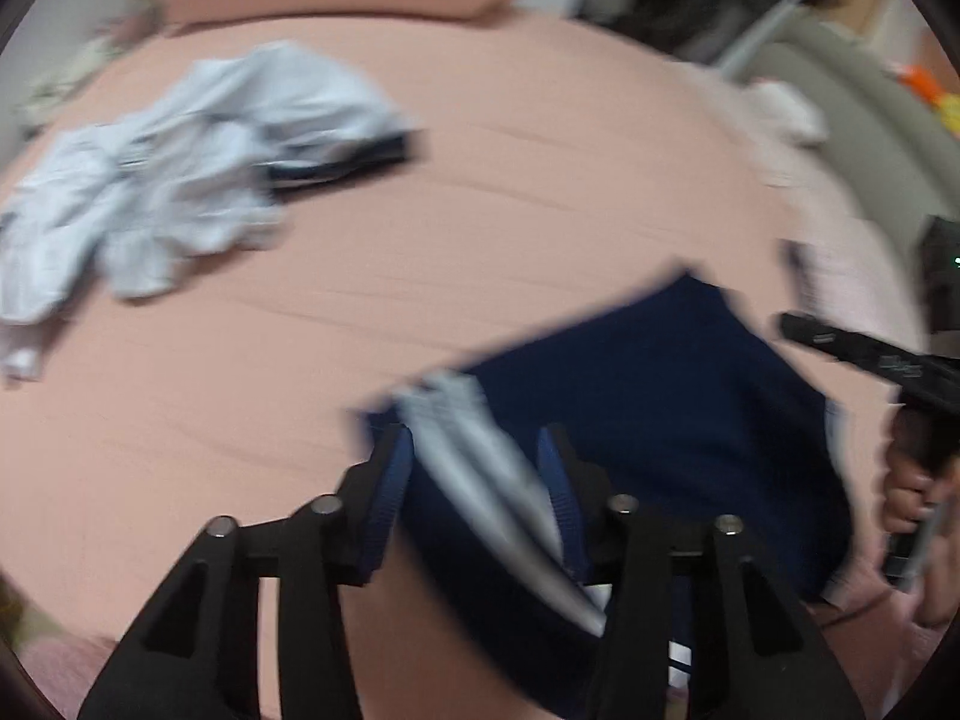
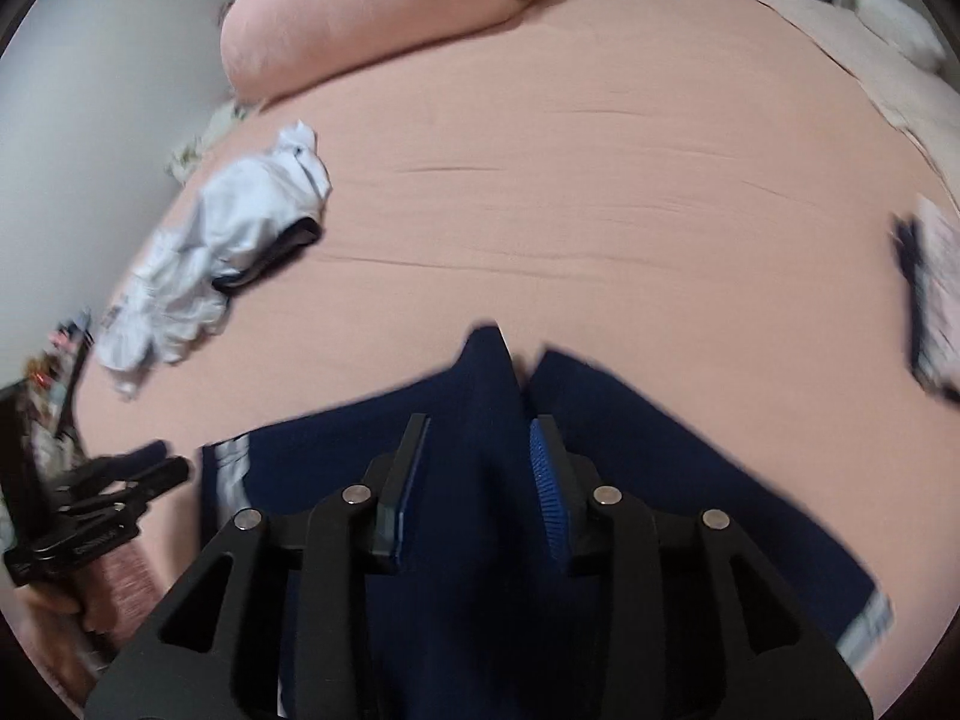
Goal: Fold clothes
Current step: 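Grasp the navy shorts hem with both grippers and lift them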
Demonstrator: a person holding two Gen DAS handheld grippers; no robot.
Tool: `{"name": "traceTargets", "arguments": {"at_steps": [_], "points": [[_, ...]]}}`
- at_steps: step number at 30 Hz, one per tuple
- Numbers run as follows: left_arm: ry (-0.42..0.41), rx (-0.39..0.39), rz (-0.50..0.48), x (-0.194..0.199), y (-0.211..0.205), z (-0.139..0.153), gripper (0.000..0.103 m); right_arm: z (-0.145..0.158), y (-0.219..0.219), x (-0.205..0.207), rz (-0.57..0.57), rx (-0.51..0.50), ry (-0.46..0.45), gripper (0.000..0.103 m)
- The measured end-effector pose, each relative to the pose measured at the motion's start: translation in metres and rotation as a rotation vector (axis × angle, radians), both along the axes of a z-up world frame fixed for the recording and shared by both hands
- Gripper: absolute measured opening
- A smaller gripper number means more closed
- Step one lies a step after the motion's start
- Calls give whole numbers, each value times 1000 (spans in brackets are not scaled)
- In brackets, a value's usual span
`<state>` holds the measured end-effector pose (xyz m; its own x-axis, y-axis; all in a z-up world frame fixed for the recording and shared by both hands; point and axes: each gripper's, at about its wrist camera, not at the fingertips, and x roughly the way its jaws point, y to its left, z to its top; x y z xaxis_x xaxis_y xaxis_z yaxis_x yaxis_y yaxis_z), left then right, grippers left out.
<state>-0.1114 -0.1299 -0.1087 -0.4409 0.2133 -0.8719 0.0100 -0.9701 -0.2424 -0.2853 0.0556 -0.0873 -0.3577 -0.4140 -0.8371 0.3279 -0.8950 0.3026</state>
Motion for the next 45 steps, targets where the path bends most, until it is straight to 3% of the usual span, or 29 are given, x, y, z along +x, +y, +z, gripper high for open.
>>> {"name": "traceTargets", "arguments": {"at_steps": [3,9,13,15,19,21,23,25,28,30,33,36,41,45], "points": [[3,20,-59,17,23,6,24,9,24,39,-46,20,-2,34],[-127,-14,-181,51,74,-20,23,-4,63,146,-9,138,-10,34],[-176,-74,-211,57,80,-24,22,-39,77,176,-60,263,-25,32],[-191,-117,-229,61,81,-25,25,-37,87,178,-82,241,-31,32],[-130,-76,-209,68,76,-13,25,-21,95,183,-117,296,40,33],[-90,-84,-224,71,80,-6,33,-23,97,185,-114,254,22,34],[-120,-104,-237,66,86,-14,48,-30,96,185,-121,246,-6,34],[-218,-173,-245,64,89,-35,50,-32,95,184,-133,254,-11,34],[-234,-169,-243,69,85,-28,50,-16,106,186,-168,224,21,34],[-220,-141,-228,64,81,-19,50,-4,120,186,-203,219,50,34],[-108,-89,-226,36,86,2,50,-2,139,170,-257,265,51,34],[17,-117,-248,-3,108,12,49,-8,158,148,-300,292,13,34],[-35,-303,-235,-44,126,-21,49,-23,175,120,-375,306,-30,34],[-96,-317,-164,-39,97,-35,52,-36,181,117,-399,274,-30,34]]}}
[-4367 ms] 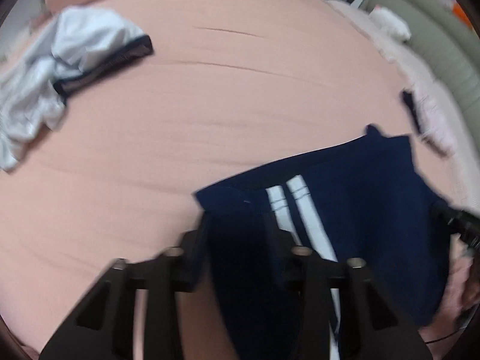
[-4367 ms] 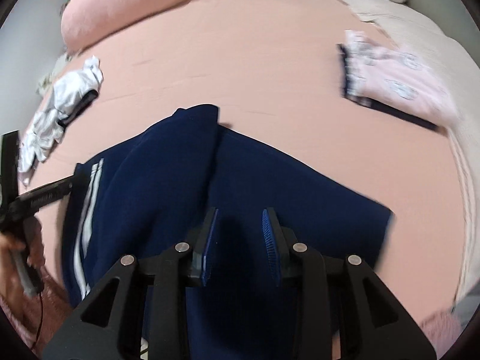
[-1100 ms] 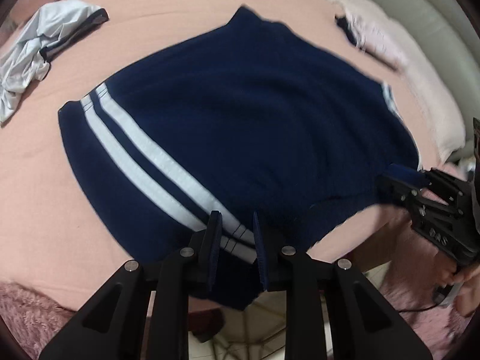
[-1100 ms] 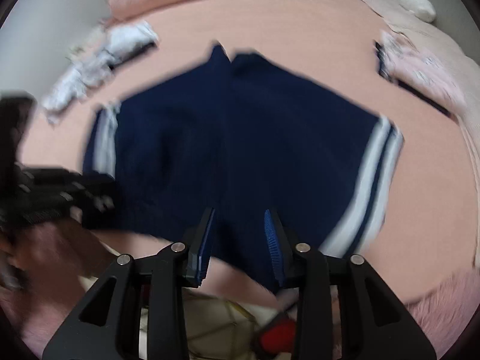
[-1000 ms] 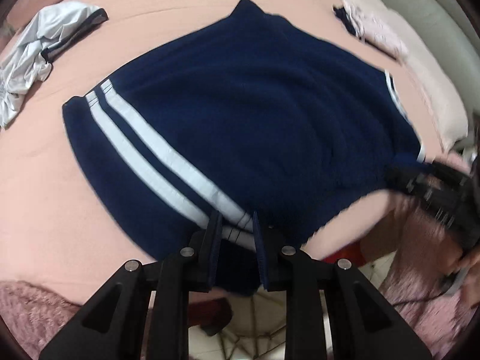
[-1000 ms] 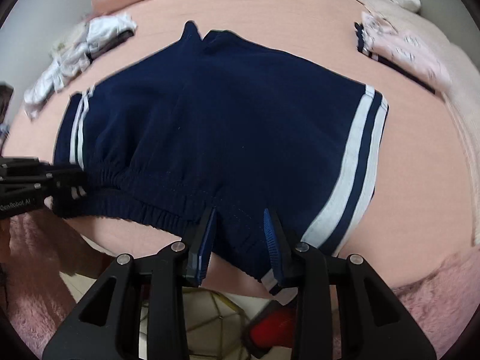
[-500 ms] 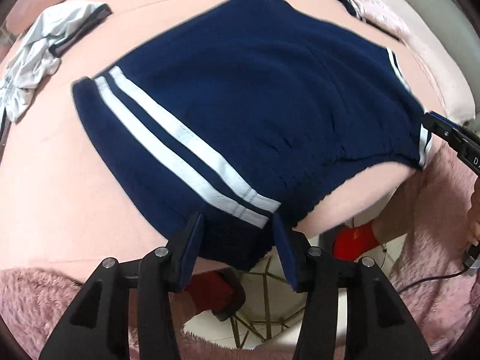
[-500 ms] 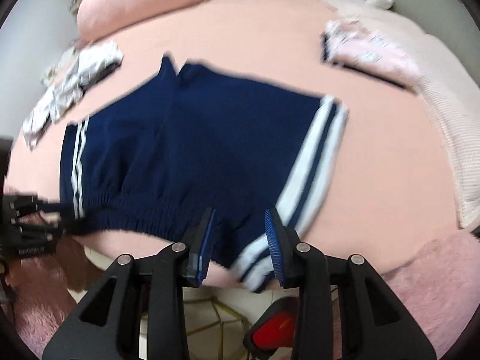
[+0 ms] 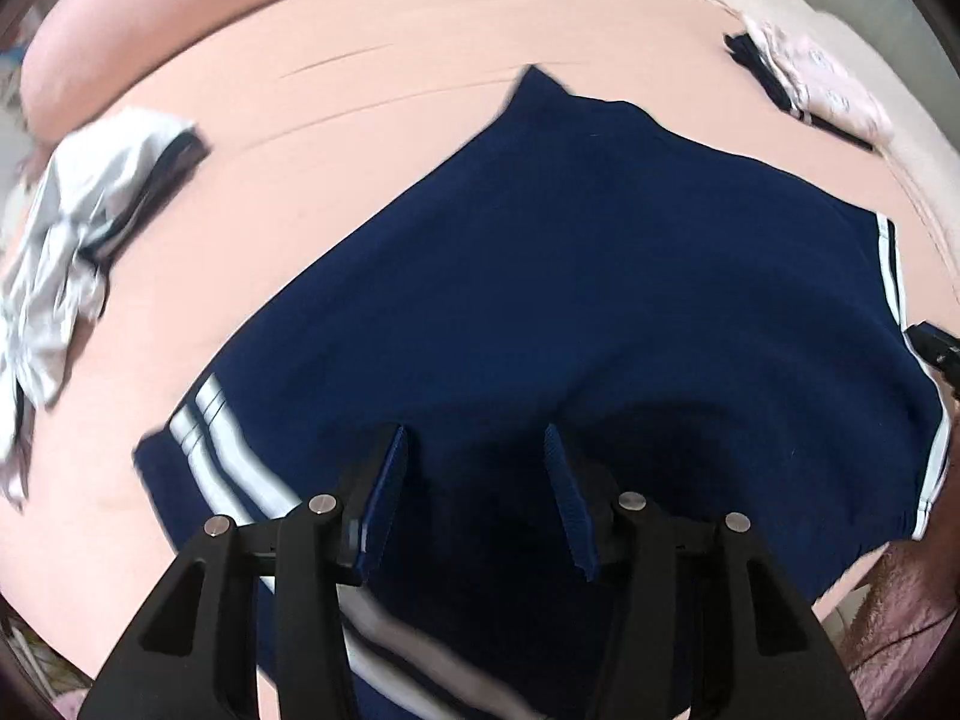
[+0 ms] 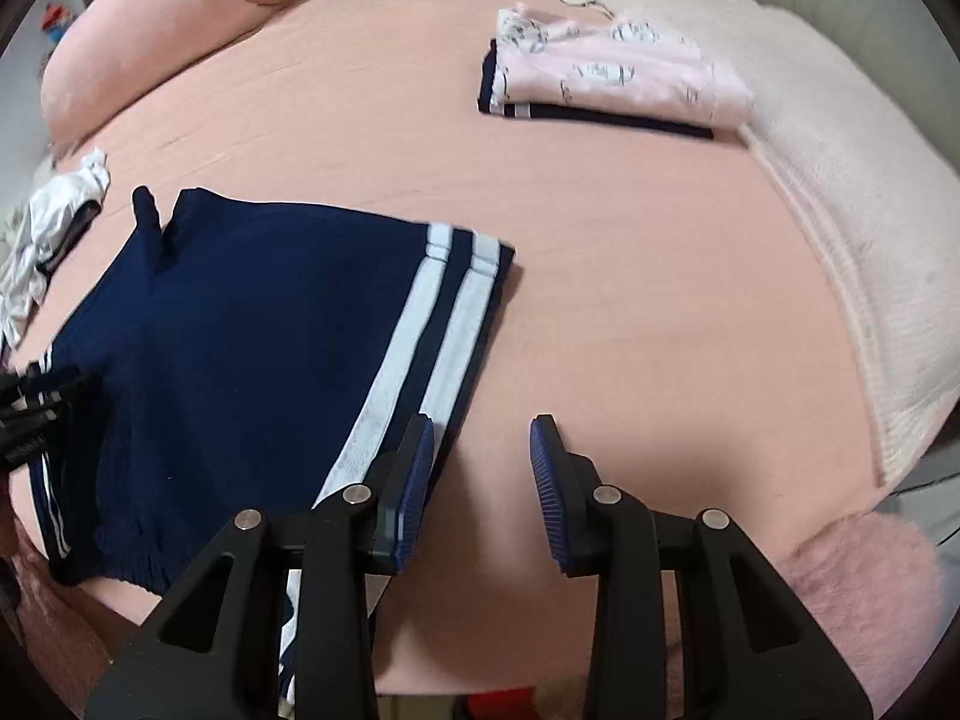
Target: Fold clothes
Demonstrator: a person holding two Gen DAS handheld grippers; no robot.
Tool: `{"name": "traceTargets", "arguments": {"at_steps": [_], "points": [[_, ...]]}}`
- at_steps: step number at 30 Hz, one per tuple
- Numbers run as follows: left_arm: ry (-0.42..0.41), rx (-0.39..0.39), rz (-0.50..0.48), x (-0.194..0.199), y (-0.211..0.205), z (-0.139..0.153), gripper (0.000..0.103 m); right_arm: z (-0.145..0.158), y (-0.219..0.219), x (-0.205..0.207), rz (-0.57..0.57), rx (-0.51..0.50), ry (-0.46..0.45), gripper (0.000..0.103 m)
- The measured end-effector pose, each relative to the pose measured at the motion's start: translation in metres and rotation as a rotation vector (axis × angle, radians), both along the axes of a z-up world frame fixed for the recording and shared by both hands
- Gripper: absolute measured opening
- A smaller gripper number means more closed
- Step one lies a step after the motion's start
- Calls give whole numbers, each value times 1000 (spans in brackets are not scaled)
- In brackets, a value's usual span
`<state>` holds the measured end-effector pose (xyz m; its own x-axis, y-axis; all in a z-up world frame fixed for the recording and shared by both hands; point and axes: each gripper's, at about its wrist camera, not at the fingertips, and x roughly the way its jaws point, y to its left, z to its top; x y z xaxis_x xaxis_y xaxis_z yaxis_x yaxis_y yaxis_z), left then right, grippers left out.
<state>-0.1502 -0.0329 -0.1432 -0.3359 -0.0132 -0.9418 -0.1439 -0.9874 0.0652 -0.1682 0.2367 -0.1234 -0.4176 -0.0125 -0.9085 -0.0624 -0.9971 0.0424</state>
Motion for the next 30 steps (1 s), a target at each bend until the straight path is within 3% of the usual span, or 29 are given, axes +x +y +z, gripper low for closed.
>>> {"name": "traceTargets", "arguments": {"at_steps": [1,4,11,13,16,18,20,23,30], "points": [[-6,-16,20,3,-9,2,54,-2,1,1,-2,-9,4,34],[14,61,40,-1,-13,13,61,1,-2,-6,36,5,7,34],[62,241,83,-12,-22,38,54,19,19,-23,-28,-27,48,34],[118,254,-1,-31,10,44,54,16,21,-23,-13,-75,27,34],[125,281,-102,-58,52,37,39,14,13,-24,24,-81,50,34],[75,246,-114,-81,65,19,30,13,8,-23,40,-77,74,34],[42,186,-84,-66,79,9,29,10,7,-19,53,-107,89,34],[35,186,-36,-55,65,-3,26,7,7,-16,64,-113,92,34],[58,84,100,-62,33,3,25,10,21,-43,2,-90,16,35]]}}
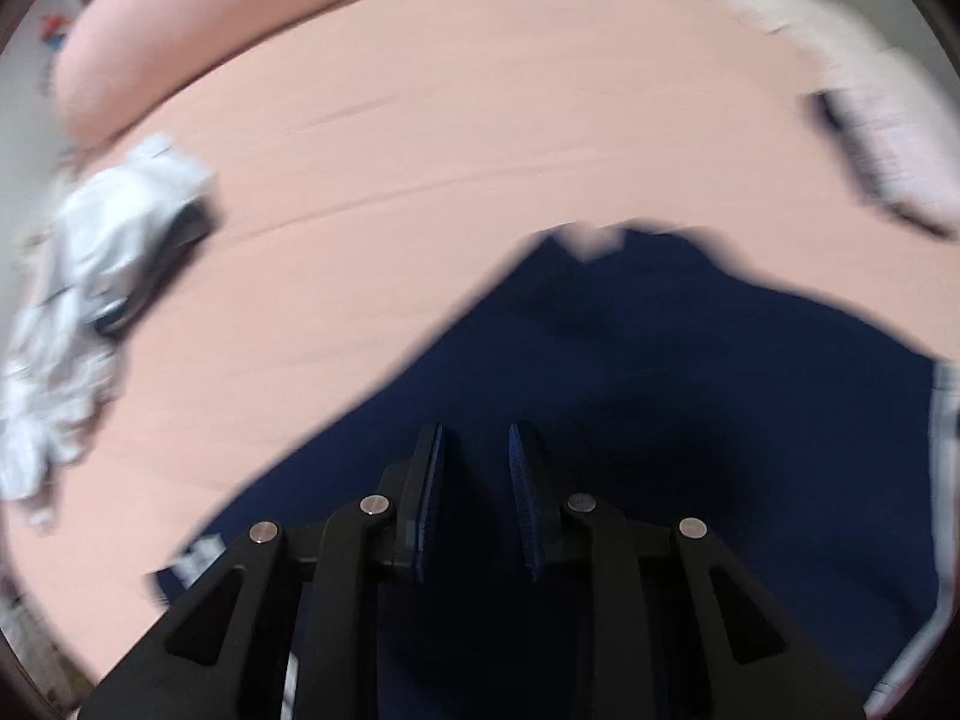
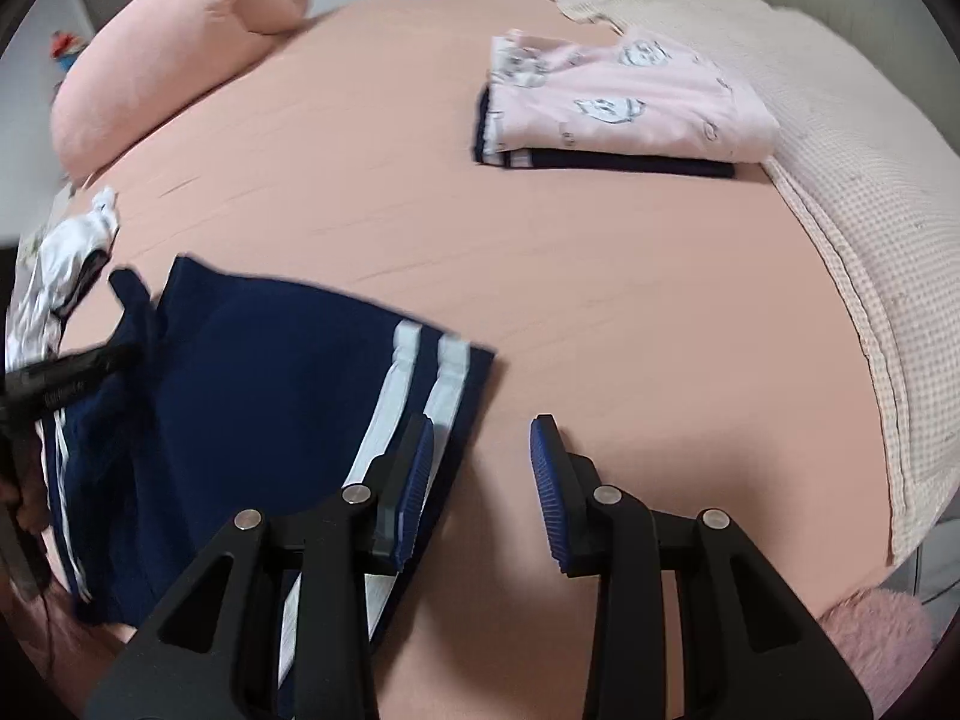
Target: Fold clothes
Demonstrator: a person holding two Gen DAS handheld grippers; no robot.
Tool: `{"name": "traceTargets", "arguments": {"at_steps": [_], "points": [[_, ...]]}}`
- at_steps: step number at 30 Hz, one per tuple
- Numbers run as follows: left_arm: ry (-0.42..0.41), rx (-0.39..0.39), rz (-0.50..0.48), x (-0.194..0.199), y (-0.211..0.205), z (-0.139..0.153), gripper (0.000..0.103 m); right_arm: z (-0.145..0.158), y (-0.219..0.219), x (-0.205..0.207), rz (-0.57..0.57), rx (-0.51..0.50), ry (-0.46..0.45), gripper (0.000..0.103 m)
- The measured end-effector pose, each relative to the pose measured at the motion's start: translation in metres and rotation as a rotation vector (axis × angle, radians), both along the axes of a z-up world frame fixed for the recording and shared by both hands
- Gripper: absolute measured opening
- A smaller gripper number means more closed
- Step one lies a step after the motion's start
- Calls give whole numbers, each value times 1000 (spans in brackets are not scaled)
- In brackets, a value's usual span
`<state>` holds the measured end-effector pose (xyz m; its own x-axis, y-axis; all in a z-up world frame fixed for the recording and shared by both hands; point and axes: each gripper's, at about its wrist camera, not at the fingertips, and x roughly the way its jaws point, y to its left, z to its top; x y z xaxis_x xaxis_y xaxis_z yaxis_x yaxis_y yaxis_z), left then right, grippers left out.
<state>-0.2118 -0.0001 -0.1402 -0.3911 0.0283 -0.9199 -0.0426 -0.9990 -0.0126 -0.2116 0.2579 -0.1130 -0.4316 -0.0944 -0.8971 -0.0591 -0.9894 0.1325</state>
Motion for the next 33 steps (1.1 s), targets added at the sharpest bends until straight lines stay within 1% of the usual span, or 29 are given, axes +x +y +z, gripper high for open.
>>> {"name": "traceTargets", "arguments": {"at_steps": [3,5,6,8,11,14,16,19,22,23,25,30,32,33], "points": [[6,-39,58,-3,-13,3,25,-3,8,-10,-11,-15,-36,35],[77,100,-20,-12,16,11,26,-5,14,-12,-35,-19,-40,35],[74,89,-25,-13,19,9,29,-7,17,-9,-47,-42,-28,35],[68,68,-35,-16,24,5,31,-10,22,-4,-68,-80,-4,35],[59,37,-51,-21,33,0,31,-11,20,7,-72,-78,35,35],[50,5,-66,-26,41,-6,31,-8,14,13,-46,-65,54,35],[44,-16,-76,-29,47,-9,31,-8,9,15,-38,-47,53,36],[35,-48,-91,-34,55,-15,31,-8,3,16,-27,-17,46,42],[26,-79,-106,-38,64,-20,31,0,-2,8,9,-28,53,45],[23,-90,-111,-40,67,-22,31,1,0,3,9,-27,49,48],[37,-131,-88,-43,60,-21,31,1,3,-5,13,-34,28,49],[49,91,-64,-56,36,-15,31,-10,6,-11,41,-137,-37,50],[88,134,-133,-52,44,-6,33,-11,10,-9,38,-147,-28,50],[107,154,-166,-51,48,-2,39,-10,14,-6,21,-138,-23,50]]}}
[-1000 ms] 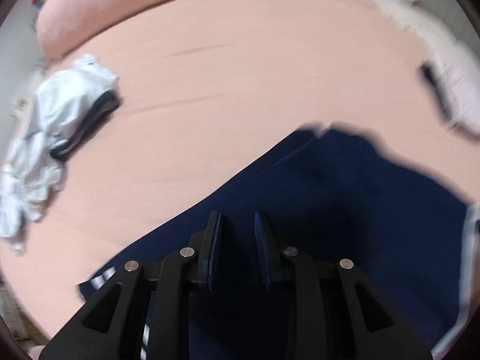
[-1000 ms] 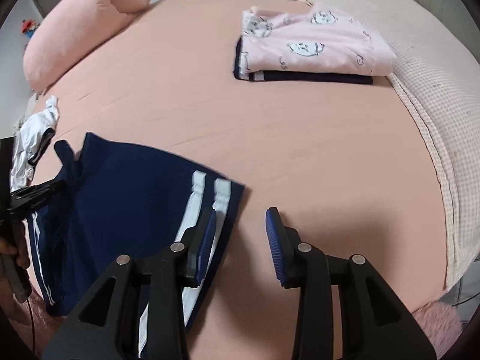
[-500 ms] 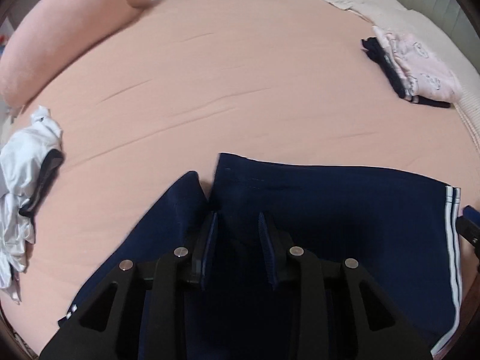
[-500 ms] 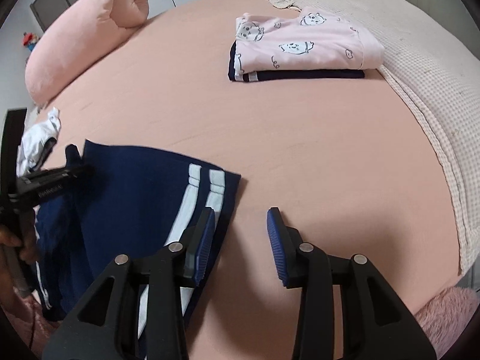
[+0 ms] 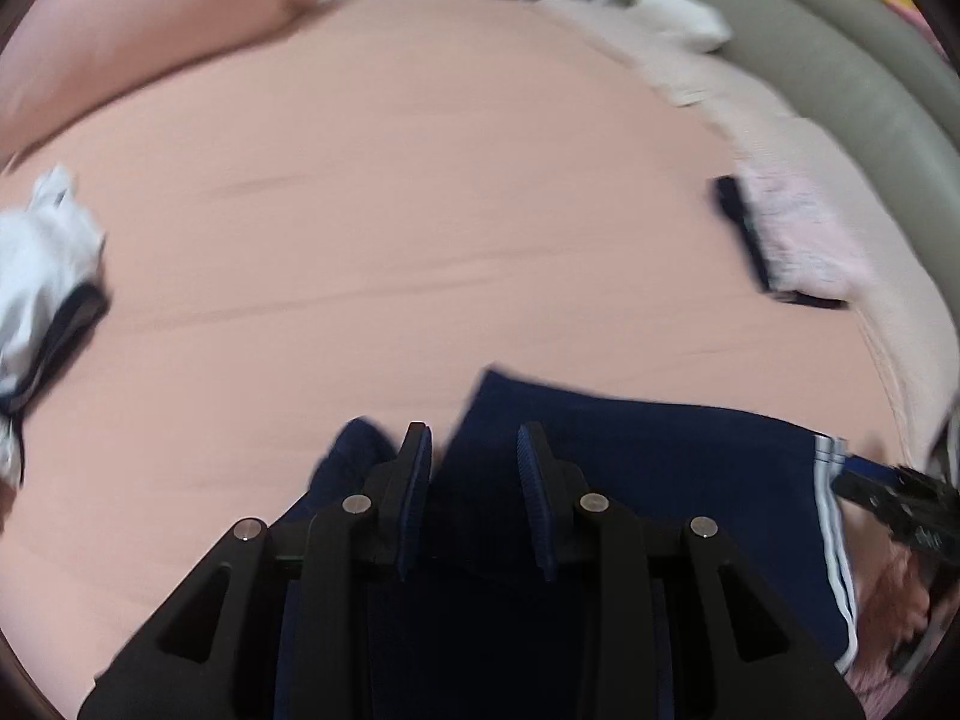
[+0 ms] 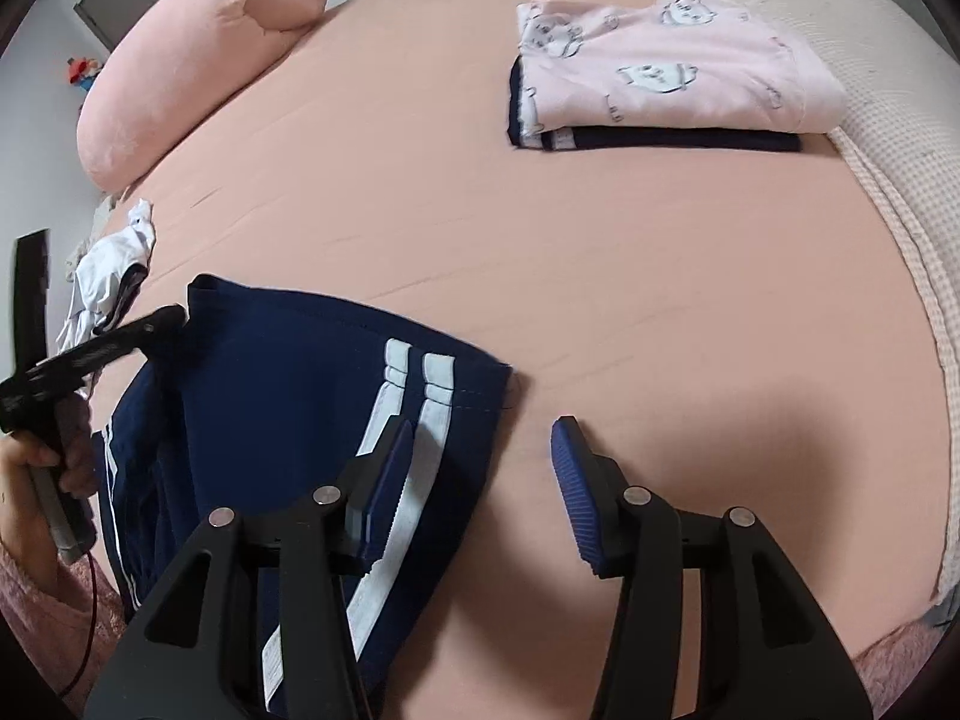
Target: Fold clothes
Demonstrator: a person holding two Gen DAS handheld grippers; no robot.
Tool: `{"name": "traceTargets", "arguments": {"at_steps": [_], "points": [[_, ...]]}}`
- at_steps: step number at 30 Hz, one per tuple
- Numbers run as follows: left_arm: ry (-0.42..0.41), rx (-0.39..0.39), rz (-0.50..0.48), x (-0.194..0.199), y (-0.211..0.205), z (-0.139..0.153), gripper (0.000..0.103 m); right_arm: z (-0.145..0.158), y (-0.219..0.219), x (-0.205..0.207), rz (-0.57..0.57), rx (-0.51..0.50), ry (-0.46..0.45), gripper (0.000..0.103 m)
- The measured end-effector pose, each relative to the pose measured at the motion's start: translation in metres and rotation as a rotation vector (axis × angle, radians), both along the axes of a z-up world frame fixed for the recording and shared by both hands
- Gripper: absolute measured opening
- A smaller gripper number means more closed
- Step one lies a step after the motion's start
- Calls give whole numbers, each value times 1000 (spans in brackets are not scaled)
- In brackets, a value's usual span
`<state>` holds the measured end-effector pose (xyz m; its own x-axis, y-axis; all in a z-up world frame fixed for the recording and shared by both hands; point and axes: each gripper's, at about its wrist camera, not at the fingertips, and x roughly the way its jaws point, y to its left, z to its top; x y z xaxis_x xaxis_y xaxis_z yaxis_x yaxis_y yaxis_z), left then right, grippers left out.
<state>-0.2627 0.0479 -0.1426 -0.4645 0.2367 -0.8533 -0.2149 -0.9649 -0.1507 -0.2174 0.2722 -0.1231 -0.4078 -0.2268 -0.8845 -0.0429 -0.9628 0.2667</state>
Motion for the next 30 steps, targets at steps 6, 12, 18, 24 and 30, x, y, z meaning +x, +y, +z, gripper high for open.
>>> {"name": "traceTargets", "arguments": {"at_steps": [6,12,18,24,30], "points": [[-25,-25,13,-12,11,-13,44,-1,14,5,10,-67,-14,50],[-50,-49,25,-24,22,-26,22,-14,-10,-15,122,-42,-20,5],[-55,-74,28,-39,24,-35,24,12,-13,-15,107,23,95,5],[-72,20,42,-32,2,-23,27,-6,-1,-14,35,-11,55,19],[-116,6,-32,33,11,6,28,44,6,38,-47,-1,147,30]]}}
